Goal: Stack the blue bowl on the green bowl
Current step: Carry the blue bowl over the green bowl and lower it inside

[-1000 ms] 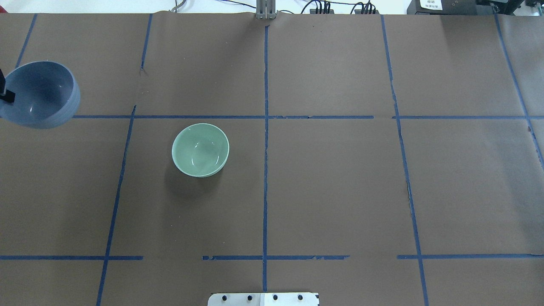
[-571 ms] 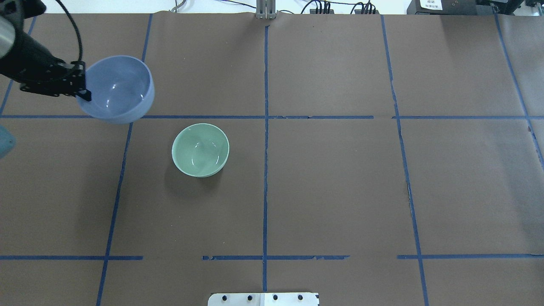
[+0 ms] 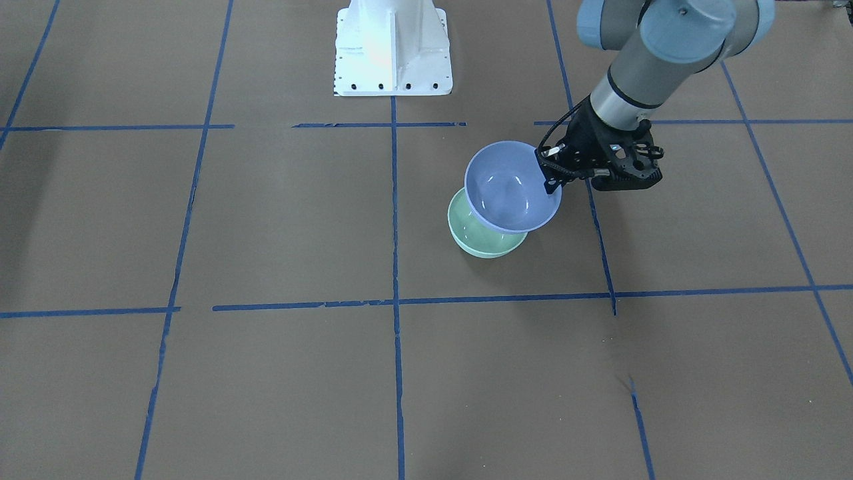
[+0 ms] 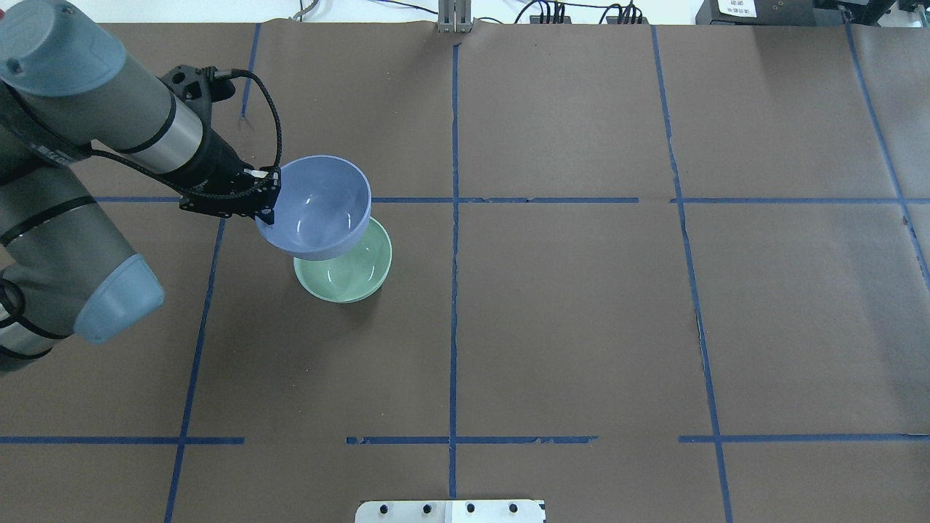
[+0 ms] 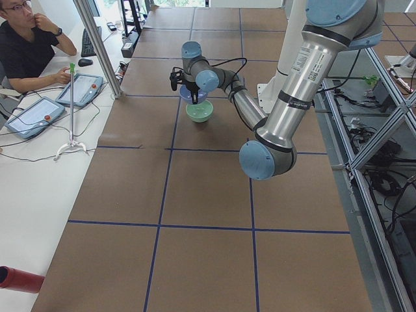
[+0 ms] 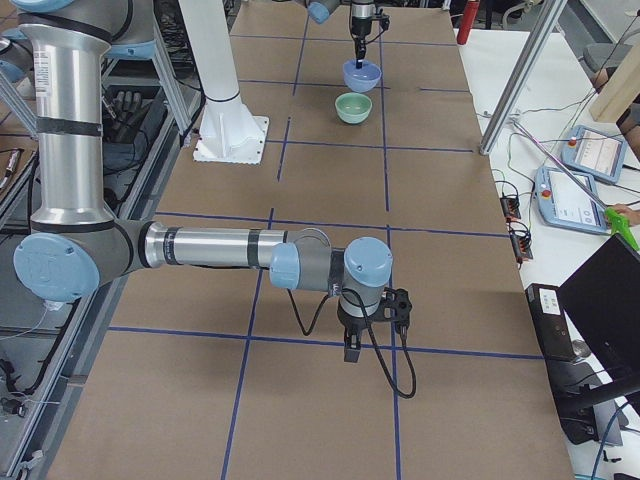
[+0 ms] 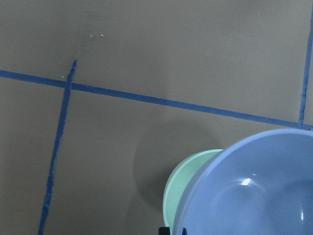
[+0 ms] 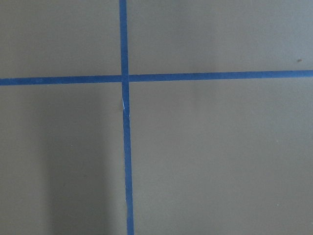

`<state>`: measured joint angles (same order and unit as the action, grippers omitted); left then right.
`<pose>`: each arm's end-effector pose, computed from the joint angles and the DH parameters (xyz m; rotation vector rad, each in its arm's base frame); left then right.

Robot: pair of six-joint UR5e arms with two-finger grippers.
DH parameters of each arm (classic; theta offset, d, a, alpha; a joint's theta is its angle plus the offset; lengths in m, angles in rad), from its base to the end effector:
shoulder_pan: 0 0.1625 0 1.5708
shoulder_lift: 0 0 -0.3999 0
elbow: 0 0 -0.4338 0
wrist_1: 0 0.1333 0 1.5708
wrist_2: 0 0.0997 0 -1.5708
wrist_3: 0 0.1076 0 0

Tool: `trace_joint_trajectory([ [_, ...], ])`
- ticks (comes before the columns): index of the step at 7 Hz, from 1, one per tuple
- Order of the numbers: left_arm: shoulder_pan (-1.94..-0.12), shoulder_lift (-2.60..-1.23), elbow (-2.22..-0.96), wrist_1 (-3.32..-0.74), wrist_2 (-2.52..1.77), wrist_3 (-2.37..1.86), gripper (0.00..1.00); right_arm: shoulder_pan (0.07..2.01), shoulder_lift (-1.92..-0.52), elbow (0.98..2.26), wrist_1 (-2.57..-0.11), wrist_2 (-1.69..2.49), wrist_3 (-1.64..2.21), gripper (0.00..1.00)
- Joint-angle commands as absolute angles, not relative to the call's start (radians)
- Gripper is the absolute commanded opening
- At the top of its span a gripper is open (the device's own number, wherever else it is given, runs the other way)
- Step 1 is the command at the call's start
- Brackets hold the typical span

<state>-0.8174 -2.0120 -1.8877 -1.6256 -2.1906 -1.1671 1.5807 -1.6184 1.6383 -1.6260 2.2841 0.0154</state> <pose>0.3711 -0.4991 0.2136 -0.0284 0.9773 -0.1285 0.0680 -0.5108 0.6382 -0.0358 -0.7132 0.0368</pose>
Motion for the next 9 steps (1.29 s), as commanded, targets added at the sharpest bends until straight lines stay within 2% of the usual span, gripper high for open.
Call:
trace_joint_trajectory([
  [1, -0.755, -2.013, -1.843, -1.692, -2.14, -1.193, 0.0, 1.58, -1.618, 1.638, -1.626, 2.284, 0.015, 1.0],
  [5, -0.739, -2.0, -1.828, -1.726, -2.138, -1.198, 0.0, 1.582, -1.618, 1.638, -1.626, 2.284, 0.015, 1.0],
  [6, -0.739, -1.999, -1.822, -1.726, -2.138, -1.189, 0.34, 1.58, -1.618, 1.638, -1.626, 2.284, 0.015, 1.0],
  [7, -0.741, -1.991, -1.825, -1.729, -2.138, -1.158, 0.99, 1.58, -1.618, 1.638, -1.626, 2.284, 0.015, 1.0],
  [9, -0.741, -1.987, -1.836, -1.727, -2.138, -1.147, 1.0, 1.58, -1.618, 1.638, -1.626, 2.284, 0.015, 1.0],
])
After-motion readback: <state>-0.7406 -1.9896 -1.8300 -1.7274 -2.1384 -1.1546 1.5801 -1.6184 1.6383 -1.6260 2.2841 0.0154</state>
